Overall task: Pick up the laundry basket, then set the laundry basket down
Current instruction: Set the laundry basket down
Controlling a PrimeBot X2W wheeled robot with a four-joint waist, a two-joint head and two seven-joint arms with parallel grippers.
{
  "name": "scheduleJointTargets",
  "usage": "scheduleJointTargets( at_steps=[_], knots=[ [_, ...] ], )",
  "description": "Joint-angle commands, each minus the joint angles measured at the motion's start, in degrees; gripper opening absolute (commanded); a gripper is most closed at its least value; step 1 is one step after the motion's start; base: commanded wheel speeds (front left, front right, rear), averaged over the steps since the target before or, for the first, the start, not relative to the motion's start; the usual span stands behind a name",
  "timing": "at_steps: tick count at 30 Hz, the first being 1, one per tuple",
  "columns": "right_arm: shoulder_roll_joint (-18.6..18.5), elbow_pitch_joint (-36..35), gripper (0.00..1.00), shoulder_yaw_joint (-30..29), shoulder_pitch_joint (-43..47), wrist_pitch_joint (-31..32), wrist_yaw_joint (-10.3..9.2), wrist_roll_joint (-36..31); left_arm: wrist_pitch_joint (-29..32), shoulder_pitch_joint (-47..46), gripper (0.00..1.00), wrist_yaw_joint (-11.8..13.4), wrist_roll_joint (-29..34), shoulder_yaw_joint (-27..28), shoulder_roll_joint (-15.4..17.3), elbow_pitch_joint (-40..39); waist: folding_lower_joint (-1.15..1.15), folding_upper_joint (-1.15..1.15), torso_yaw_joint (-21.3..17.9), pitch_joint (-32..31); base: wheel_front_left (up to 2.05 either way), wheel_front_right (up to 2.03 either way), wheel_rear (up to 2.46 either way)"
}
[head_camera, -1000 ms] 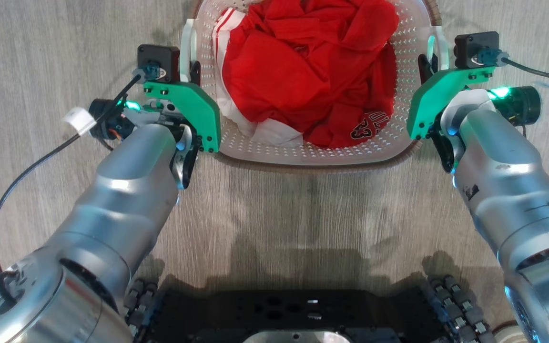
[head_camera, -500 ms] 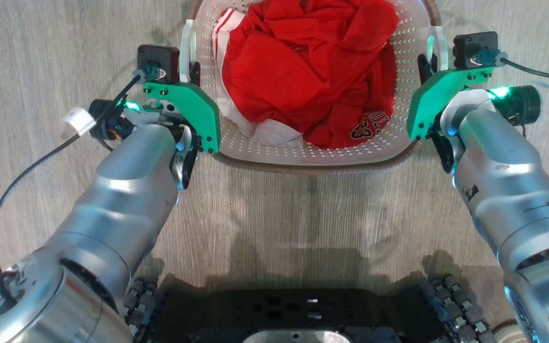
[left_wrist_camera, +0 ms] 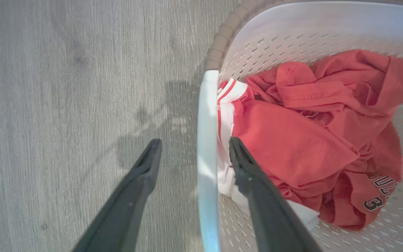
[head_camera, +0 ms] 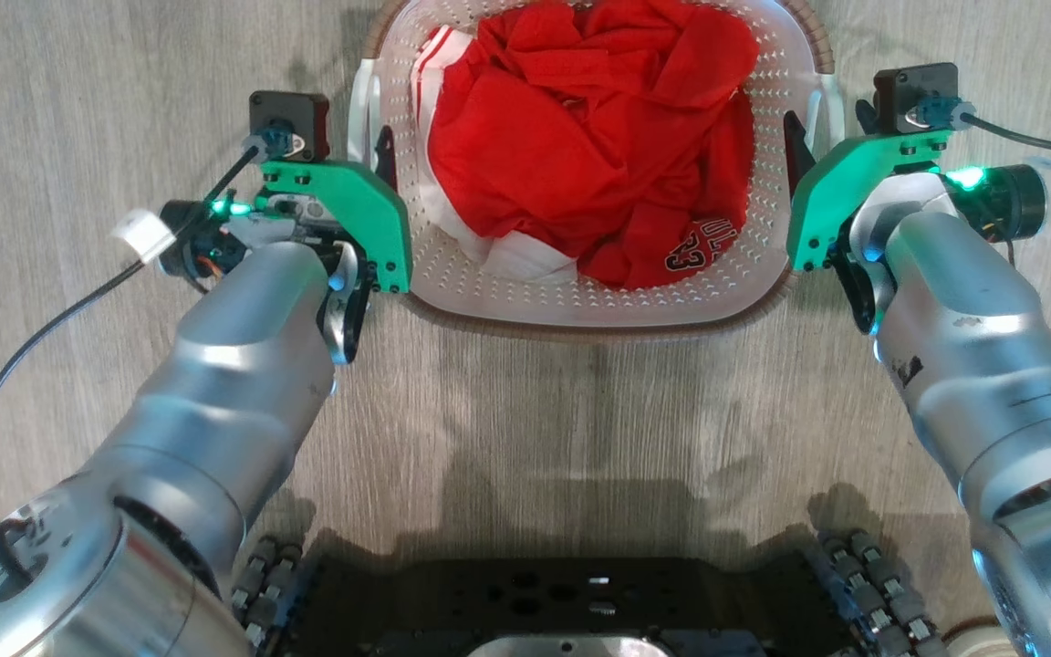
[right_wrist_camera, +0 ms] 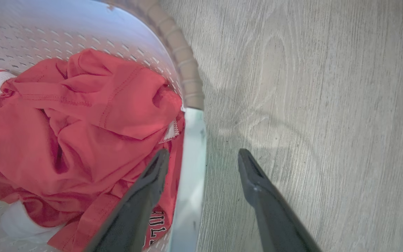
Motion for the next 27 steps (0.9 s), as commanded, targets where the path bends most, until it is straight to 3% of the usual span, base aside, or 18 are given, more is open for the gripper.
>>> scheduleJointTargets(
  at_steps=[1, 15, 22, 27],
  knots=[
    [1.01, -0.41, 1.00, 0.42, 1.73, -0.24, 0.07, -0.35, -0.23, 0.15, 1.00, 0.33, -0.44, 0.25, 1.49, 0.01, 0.00, 0.00, 0.03, -0.10, 0.00, 0.00, 0.00],
    [1.02, -0.41, 1.00, 0.00, 1.44, -1.61, 0.07, -0.25, -0.60, -0.77, 1.00, 0.71, -1.18, 0.14, 1.49, 0.28, 0.00, 0.00, -0.14, -3.56, 0.00, 0.00, 0.00],
    [1.02, -0.99, 1.00, -0.33, 0.77, -2.54, 0.07, 0.03, -0.63, -1.40, 1.00, 1.36, 3.39, 4.46, 2.35, -3.49, 0.00, 0.00, -0.21, -6.21, 0.00, 0.00, 0.00],
    [1.02, -4.91, 1.00, -1.97, 1.61, -2.77, 0.07, -0.18, -0.63, 1.07, 1.00, 2.34, 10.25, 9.92, 4.57, -9.43, 0.00, 0.00, -0.66, -8.99, 0.00, 0.00, 0.00]
  ],
)
